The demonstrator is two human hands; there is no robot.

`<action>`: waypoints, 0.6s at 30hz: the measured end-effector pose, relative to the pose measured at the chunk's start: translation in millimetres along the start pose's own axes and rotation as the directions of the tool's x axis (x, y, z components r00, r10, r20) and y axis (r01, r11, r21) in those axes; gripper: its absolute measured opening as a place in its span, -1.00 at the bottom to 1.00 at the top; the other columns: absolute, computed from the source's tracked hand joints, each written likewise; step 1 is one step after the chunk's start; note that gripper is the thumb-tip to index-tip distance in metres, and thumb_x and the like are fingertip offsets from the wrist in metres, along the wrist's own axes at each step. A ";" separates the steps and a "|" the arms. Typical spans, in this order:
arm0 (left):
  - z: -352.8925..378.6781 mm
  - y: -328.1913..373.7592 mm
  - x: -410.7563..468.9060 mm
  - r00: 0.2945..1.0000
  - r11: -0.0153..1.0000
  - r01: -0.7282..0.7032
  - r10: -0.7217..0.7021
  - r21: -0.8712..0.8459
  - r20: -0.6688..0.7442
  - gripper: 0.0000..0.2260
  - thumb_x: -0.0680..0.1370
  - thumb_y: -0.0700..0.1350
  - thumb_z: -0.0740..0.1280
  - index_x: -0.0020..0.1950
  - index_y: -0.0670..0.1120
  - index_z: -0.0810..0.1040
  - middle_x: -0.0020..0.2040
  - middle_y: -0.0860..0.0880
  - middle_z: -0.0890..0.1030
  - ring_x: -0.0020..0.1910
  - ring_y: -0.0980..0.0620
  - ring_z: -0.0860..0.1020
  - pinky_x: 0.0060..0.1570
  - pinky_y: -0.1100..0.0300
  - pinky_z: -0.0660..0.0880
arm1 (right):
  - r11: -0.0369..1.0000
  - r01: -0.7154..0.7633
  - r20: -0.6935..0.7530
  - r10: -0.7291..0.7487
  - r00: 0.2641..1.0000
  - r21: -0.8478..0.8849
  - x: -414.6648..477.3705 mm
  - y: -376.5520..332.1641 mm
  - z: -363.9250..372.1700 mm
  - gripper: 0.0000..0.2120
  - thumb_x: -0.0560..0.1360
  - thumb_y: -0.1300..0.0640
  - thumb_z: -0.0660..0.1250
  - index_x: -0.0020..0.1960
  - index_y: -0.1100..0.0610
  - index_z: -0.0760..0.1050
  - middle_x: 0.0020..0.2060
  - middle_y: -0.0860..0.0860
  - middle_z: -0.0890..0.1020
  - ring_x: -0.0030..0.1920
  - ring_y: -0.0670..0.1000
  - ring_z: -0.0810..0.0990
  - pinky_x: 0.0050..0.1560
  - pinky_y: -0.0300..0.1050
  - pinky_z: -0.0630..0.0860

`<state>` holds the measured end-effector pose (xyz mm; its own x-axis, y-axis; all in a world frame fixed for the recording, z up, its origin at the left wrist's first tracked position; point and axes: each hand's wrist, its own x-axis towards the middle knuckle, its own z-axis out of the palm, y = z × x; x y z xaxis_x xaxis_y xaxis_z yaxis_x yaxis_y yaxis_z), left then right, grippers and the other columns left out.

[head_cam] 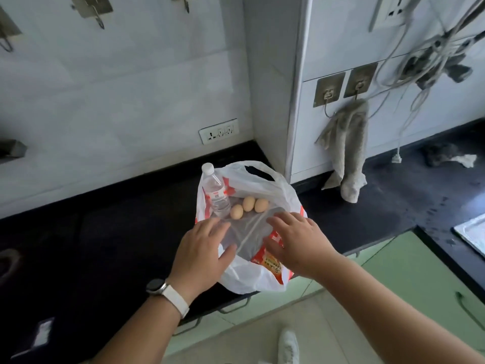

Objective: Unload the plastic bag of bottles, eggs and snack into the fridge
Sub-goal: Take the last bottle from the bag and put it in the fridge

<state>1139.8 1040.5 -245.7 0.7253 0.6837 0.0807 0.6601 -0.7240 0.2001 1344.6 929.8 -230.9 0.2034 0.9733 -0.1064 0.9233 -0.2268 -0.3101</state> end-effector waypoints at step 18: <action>53.3 -45.8 71.5 0.878 0.620 0.450 -0.439 -0.643 0.192 -0.70 0.57 0.01 0.35 0.29 0.15 0.41 0.18 0.26 0.48 0.14 0.32 0.46 0.09 0.30 0.44 | 0.979 -0.109 0.187 0.077 0.979 0.171 81.9 6.8 37.6 -0.50 0.59 -0.20 0.18 0.48 -0.07 0.28 0.44 -0.10 0.37 0.35 0.01 0.45 0.30 -0.01 0.44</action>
<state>1171.9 1117.6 -301.1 0.3847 0.9001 -0.2043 0.6101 -0.0819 0.7881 1355.3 1006.6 -277.2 0.2088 0.9293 -0.3047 0.8261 -0.3344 -0.4535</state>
